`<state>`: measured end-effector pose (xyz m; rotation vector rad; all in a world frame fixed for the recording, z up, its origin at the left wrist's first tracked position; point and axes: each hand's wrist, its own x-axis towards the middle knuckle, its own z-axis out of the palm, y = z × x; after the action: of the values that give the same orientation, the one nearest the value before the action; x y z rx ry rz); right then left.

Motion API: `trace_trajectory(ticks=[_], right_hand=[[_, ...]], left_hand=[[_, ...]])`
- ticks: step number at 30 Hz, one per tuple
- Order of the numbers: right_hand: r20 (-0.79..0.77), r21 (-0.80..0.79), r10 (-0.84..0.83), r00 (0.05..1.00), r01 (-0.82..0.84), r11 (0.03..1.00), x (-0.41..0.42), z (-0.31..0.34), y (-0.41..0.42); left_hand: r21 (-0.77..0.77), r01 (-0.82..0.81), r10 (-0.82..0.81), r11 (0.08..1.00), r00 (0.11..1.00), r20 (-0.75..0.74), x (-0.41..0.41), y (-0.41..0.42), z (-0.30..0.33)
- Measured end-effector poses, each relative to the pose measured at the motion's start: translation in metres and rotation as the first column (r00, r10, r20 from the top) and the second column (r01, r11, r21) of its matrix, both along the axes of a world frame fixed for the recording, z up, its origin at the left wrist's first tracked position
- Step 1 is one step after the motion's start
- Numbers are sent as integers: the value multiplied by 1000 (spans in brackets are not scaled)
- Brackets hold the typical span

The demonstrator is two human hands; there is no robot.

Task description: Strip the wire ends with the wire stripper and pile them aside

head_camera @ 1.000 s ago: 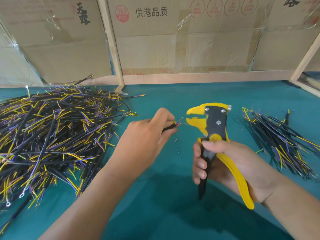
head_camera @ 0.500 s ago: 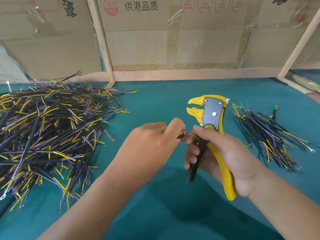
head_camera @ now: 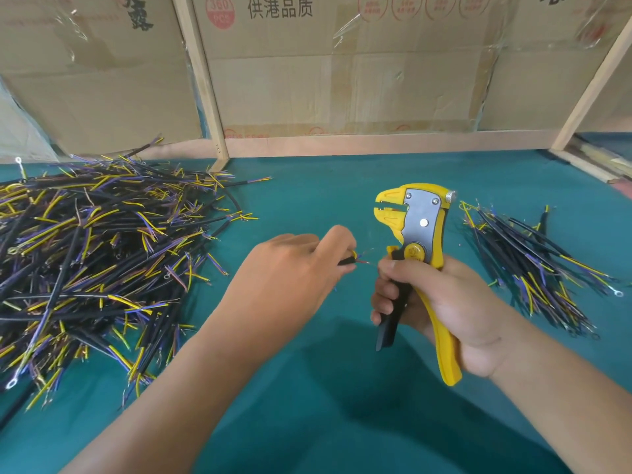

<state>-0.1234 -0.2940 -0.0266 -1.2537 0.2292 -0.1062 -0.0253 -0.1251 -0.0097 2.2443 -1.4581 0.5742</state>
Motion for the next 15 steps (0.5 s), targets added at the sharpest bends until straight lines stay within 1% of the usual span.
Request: trace_trajectory(ticks=[2,4,6,8,11,15], right_hand=[[9,-13,-13,1000,13,1000,0,-1,-1],[13,18,6,1000,-6,1000,0,0,-3],[-1,62,90,996,-90,994,-1,2,-5],[-34,55,173,984,-171,984,-2,4,-5],[-47,27,227,973,-226,974,-4,2,-2],[-20,2,277,961,-277,961,-5,-1,0]], left_hand=[[-22,-16,16,1000,1000,-10,2,1,1],[-63,-45,43,997,999,-26,4,3,2],[-126,-77,72,989,996,-47,7,6,4],[-183,-113,102,977,993,-67,10,8,6],[-248,-157,144,956,987,-71,10,8,8],[-293,-143,135,945,990,-47,7,6,7]])
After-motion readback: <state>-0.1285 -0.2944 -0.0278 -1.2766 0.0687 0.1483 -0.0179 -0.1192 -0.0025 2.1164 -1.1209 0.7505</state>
